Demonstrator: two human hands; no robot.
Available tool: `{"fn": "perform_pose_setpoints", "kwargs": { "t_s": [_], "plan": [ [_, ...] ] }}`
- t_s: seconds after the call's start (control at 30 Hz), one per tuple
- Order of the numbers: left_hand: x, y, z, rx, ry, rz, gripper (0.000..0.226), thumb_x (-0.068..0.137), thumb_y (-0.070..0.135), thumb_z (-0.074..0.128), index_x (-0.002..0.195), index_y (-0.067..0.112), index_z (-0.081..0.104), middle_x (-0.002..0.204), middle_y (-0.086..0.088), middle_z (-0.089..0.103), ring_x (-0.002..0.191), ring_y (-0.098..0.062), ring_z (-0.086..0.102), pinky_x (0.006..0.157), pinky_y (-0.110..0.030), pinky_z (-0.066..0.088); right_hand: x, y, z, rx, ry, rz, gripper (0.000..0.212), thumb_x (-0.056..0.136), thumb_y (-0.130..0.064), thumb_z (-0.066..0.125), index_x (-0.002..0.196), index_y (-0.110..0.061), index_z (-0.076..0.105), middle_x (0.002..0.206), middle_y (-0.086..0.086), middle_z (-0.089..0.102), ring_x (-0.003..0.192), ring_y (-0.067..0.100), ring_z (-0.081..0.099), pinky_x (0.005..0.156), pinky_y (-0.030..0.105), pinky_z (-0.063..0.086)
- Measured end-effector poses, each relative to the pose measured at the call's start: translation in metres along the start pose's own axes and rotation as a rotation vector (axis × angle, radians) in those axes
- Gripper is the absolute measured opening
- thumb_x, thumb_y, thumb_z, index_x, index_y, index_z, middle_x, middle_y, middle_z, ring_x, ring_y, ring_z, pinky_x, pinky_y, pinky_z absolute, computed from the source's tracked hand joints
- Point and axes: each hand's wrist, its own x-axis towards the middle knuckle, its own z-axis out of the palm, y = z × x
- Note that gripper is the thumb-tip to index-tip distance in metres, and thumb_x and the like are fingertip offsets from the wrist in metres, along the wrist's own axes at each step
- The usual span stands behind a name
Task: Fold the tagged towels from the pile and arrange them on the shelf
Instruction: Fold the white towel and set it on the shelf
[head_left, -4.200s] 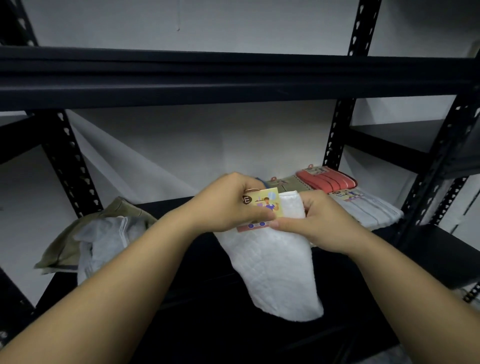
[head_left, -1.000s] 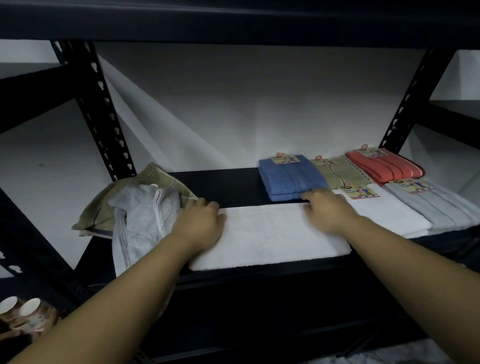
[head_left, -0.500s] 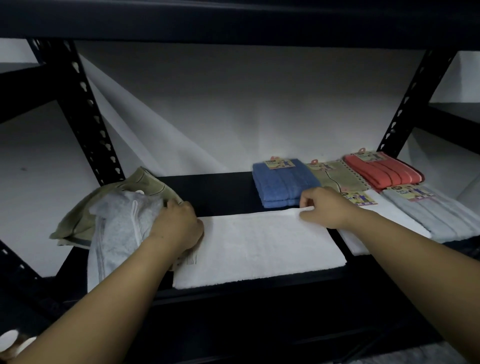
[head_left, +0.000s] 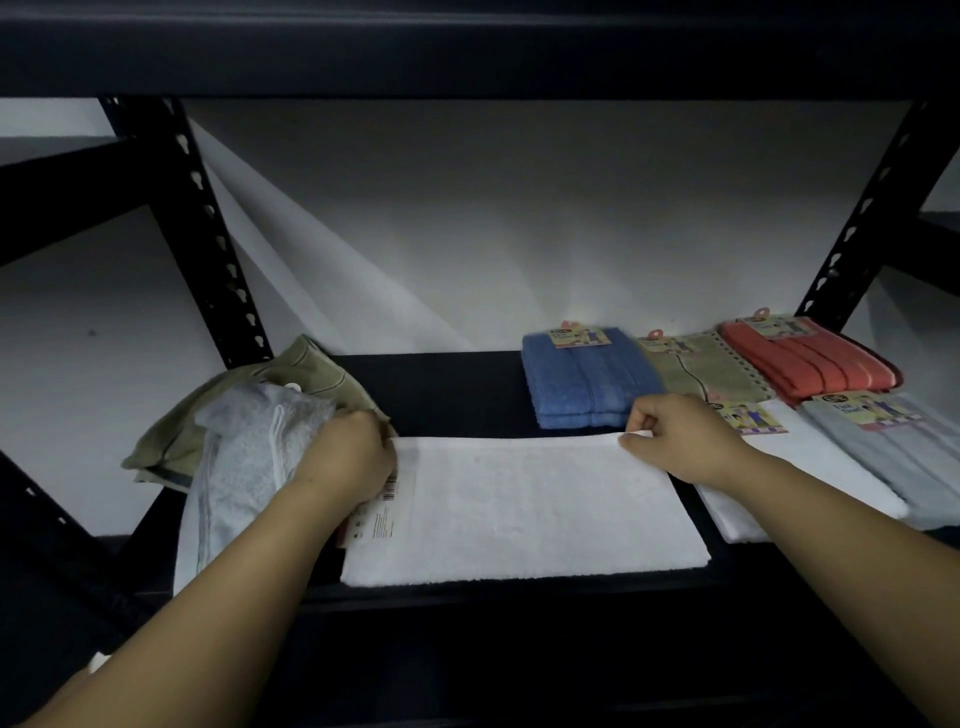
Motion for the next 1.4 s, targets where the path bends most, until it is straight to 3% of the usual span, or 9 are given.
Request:
{"fn": "perform_pose_setpoints", "kwargs": {
  "t_s": [0.17,0.57,0.77,0.93,1.03,1.13,1.23,1.33,1.4],
  "plan": [
    [0.001,-0.006,0.002,-0.024,0.056,0.026,0.02,0.098,0.015,0.056,0.1,0.005,0.073,0.099,-0.013,0.072,0.093,-0.03,0.065,0.072,-0.028,0.04,-0.004,0.004,0.005,0.053,0.058,0.003,0.024,0.084,-0.022,0.083,0.07,-0.023,0.064,0.059,-0.007,0.061,0.051,0.004,0.053,0.049,0.019,0.035],
    [0.003,-0.015,0.011,-0.063,0.155,0.046,0.009,0.093,0.009,0.063,0.091,0.013,0.071,0.076,0.0,0.064,0.069,-0.016,0.051,0.067,-0.027,0.039,-0.004,0.001,0.019,-0.061,0.192,0.004,0.021,0.081,-0.019,0.088,0.075,-0.014,0.068,0.078,0.001,0.061,0.069,0.02,0.058,0.06,0.029,0.041],
    [0.002,-0.026,0.017,-0.024,0.161,0.125,0.019,0.095,0.013,0.064,0.089,0.02,0.081,0.087,-0.002,0.073,0.07,-0.013,0.054,0.069,-0.024,0.04,-0.012,-0.001,0.029,-0.435,0.205,-0.009,0.028,0.097,-0.032,0.069,0.085,-0.009,0.08,0.094,0.008,0.065,0.101,0.03,0.055,0.078,0.036,0.043],
    [0.001,-0.025,0.02,-0.006,0.148,0.131,0.019,0.099,0.016,0.059,0.098,0.016,0.078,0.106,-0.008,0.068,0.091,-0.023,0.065,0.078,-0.024,0.046,-0.017,-0.004,0.019,-0.374,0.149,0.078,0.028,0.098,-0.031,0.061,0.082,-0.019,0.08,0.087,0.0,0.063,0.093,0.021,0.045,0.071,0.032,0.037],
    [-0.001,-0.026,0.021,-0.016,0.143,0.152,0.021,0.101,0.02,0.058,0.098,0.011,0.078,0.107,-0.013,0.068,0.093,-0.025,0.065,0.08,-0.027,0.047,-0.024,-0.009,0.013,-0.365,0.057,0.115,0.033,0.099,-0.036,0.058,0.074,-0.02,0.071,0.086,-0.002,0.059,0.102,0.026,0.05,0.072,0.035,0.039],
    [-0.003,-0.026,0.018,-0.053,0.152,0.173,0.029,0.103,0.025,0.052,0.101,0.01,0.077,0.103,-0.017,0.069,0.091,-0.027,0.065,0.083,-0.034,0.052,-0.032,-0.026,0.009,-0.405,0.064,0.122,0.024,0.098,-0.042,0.058,0.104,-0.024,0.072,0.107,0.004,0.065,0.114,0.03,0.049,0.086,0.039,0.046],
    [-0.015,-0.01,0.009,-0.114,0.207,0.145,0.029,0.103,0.025,0.05,0.114,0.004,0.067,0.111,-0.022,0.06,0.083,-0.032,0.06,0.075,-0.042,0.056,-0.043,-0.067,0.019,-0.32,0.115,0.068,0.045,0.1,-0.039,0.058,0.138,-0.016,0.061,0.131,0.011,0.061,0.125,0.032,0.048,0.101,0.041,0.046],
    [-0.034,0.009,0.009,-0.049,0.159,0.154,0.036,0.102,0.029,0.049,0.128,0.007,0.06,0.122,-0.018,0.057,0.11,-0.039,0.056,0.085,-0.048,0.054,-0.056,-0.121,0.044,-0.103,-0.02,-0.001,0.052,0.104,-0.038,0.055,0.148,-0.012,0.052,0.146,0.01,0.052,0.136,0.028,0.044,0.111,0.038,0.04],
    [-0.044,0.015,0.017,-0.017,0.079,0.146,0.036,0.1,0.035,0.049,0.123,0.009,0.061,0.123,-0.014,0.057,0.114,-0.037,0.056,0.087,-0.046,0.053,-0.064,-0.148,0.067,-0.046,-0.118,-0.018,0.059,0.105,-0.041,0.051,0.155,-0.011,0.042,0.157,0.009,0.042,0.145,0.026,0.036,0.118,0.036,0.033]
  ]
}}
